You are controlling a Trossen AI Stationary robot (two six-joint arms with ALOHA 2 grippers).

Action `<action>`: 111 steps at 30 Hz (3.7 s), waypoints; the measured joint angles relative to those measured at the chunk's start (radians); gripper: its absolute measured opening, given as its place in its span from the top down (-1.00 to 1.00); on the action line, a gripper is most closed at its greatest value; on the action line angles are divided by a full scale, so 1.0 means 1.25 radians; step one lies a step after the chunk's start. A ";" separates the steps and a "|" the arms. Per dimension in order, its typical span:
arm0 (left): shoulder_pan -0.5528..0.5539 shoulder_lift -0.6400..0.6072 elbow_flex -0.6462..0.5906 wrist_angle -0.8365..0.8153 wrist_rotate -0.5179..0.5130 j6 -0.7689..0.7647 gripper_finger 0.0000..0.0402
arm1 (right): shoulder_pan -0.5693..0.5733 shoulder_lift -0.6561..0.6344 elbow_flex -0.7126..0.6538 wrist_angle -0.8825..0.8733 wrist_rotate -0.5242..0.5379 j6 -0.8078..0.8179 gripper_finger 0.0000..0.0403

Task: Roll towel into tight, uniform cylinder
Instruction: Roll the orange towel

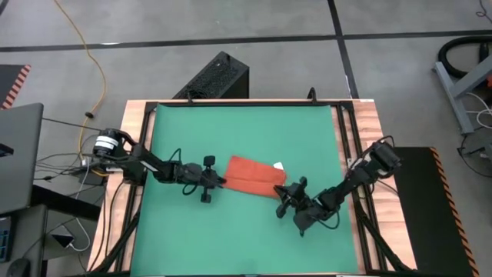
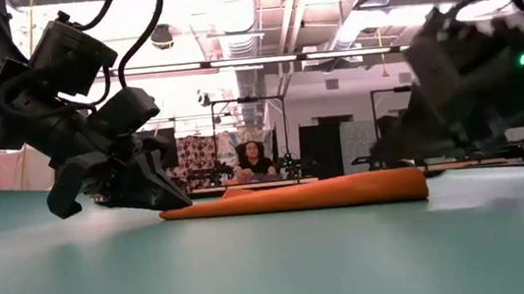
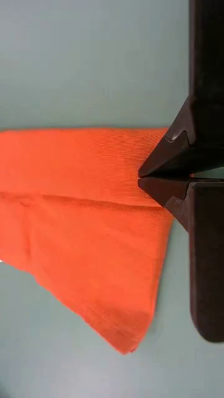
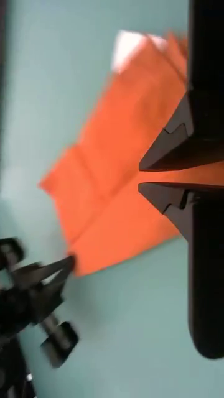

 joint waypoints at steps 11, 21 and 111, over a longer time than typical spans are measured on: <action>0.005 0.000 0.000 0.001 0.011 -0.007 1.00 | 0.042 -0.042 0.011 0.000 -0.063 -0.305 0.51; 0.005 0.000 0.000 -0.003 0.011 -0.036 1.00 | -0.027 -0.043 0.048 0.001 -0.142 -0.557 -0.29; 0.182 0.117 0.155 -0.159 0.334 0.097 1.00 | -0.272 -0.228 0.123 -0.489 -0.878 0.299 0.88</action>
